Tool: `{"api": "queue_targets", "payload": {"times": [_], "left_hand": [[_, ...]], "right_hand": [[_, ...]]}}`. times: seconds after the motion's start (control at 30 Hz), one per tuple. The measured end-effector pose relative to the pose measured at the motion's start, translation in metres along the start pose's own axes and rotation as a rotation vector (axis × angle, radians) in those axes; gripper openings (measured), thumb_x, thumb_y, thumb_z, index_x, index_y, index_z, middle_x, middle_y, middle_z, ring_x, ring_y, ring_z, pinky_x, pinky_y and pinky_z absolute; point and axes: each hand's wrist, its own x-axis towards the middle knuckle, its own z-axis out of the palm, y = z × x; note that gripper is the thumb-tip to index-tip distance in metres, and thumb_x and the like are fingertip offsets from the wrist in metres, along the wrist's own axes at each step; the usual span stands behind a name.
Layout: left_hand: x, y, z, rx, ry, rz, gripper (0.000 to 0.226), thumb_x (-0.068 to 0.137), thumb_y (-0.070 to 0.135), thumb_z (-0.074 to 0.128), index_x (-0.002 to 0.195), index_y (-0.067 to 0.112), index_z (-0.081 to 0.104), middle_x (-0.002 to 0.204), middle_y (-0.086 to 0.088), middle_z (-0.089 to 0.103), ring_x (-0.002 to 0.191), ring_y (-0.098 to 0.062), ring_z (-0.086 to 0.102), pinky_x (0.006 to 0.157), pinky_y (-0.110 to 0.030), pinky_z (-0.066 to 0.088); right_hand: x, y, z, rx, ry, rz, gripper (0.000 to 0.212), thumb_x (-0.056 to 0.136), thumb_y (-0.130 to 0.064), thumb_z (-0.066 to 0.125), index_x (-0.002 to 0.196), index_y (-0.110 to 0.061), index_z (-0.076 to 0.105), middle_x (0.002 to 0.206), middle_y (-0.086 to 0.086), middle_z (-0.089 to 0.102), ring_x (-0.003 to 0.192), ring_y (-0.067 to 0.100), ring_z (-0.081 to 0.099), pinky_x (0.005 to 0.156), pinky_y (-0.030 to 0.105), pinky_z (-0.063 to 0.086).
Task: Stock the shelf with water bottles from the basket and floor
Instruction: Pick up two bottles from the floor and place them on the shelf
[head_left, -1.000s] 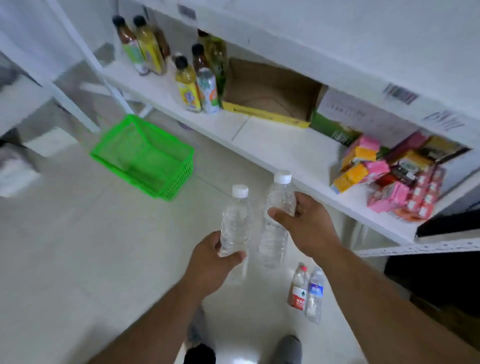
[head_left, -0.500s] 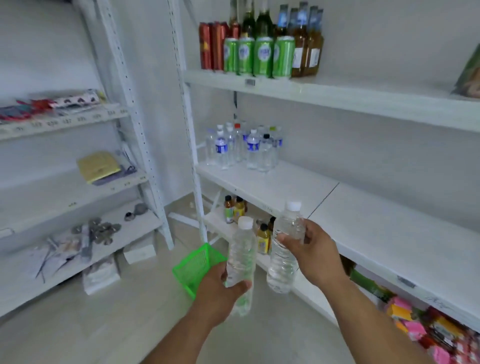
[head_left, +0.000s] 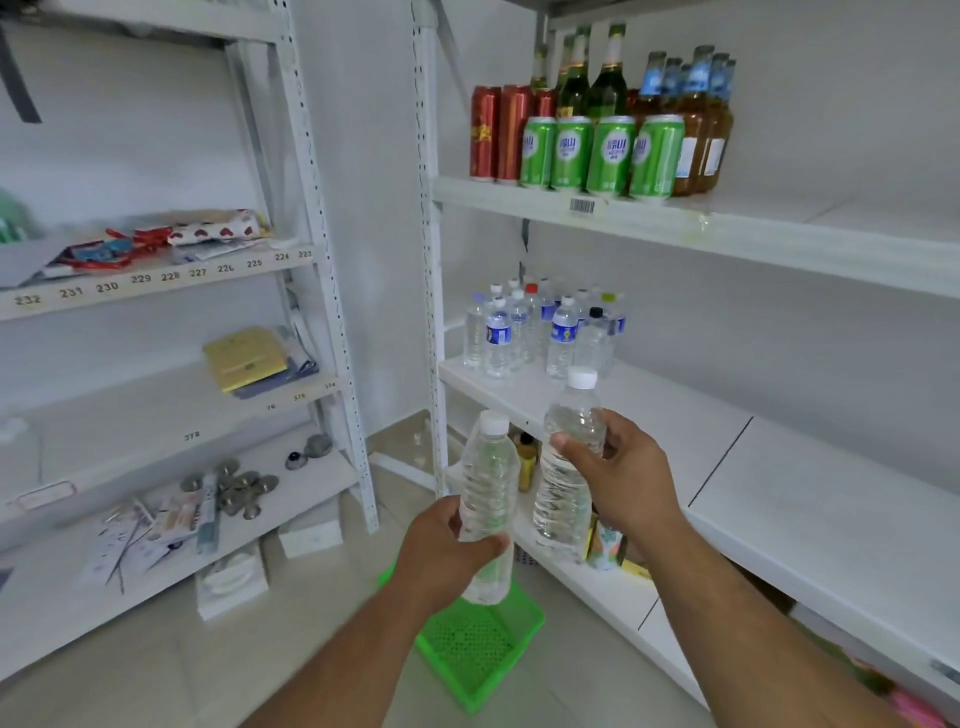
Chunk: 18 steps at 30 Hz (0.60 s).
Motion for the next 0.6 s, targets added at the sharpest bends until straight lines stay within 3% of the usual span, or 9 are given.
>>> {"api": "queue_targets", "payload": {"times": [0.13, 0.27, 0.47, 0.6], "left_hand": [[0.057, -0.001, 0.001, 0.021, -0.013, -0.007, 0.029, 0.075, 0.021, 0.083, 0.1, 0.026, 0.069, 0.089, 0.013, 0.074, 0.075, 0.009, 0.066, 0.057, -0.003, 0.046], [0.129, 0.0, 0.006, 0.058, -0.038, -0.03, 0.029, 0.076, 0.022, 0.082, 0.102, 0.028, 0.069, 0.092, 0.014, 0.074, 0.079, 0.006, 0.068, 0.064, -0.007, 0.048], [0.221, 0.003, 0.018, 0.094, -0.073, -0.041, 0.03, 0.077, 0.024, 0.081, 0.105, 0.029, 0.069, 0.095, 0.014, 0.074, 0.085, 0.004, 0.068, 0.072, -0.014, 0.052], [0.263, 0.007, 0.024, 0.098, -0.108, -0.031, 0.028, 0.078, 0.024, 0.079, 0.101, 0.035, 0.068, 0.095, 0.017, 0.074, 0.085, 0.005, 0.068, 0.074, -0.017, 0.053]], "right_hand": [[0.051, 0.022, 0.019, 0.004, 0.0, 0.014, 0.015, 0.085, -0.041, 0.075, 0.097, -0.037, 0.07, 0.09, -0.018, 0.075, 0.083, -0.001, 0.069, 0.082, 0.033, 0.057], [0.115, 0.047, 0.033, 0.025, 0.022, 0.068, 0.026, 0.084, -0.043, 0.076, 0.107, -0.035, 0.069, 0.095, -0.02, 0.074, 0.084, -0.007, 0.067, 0.076, 0.02, 0.051], [0.195, 0.069, 0.042, 0.004, 0.04, 0.125, 0.014, 0.085, -0.039, 0.076, 0.094, -0.041, 0.065, 0.086, -0.027, 0.069, 0.078, -0.016, 0.063, 0.067, 0.01, 0.044], [0.23, 0.078, 0.045, -0.035, 0.083, 0.142, 0.017, 0.083, -0.042, 0.077, 0.095, -0.037, 0.066, 0.087, -0.023, 0.071, 0.078, -0.01, 0.065, 0.068, 0.014, 0.045]]}}
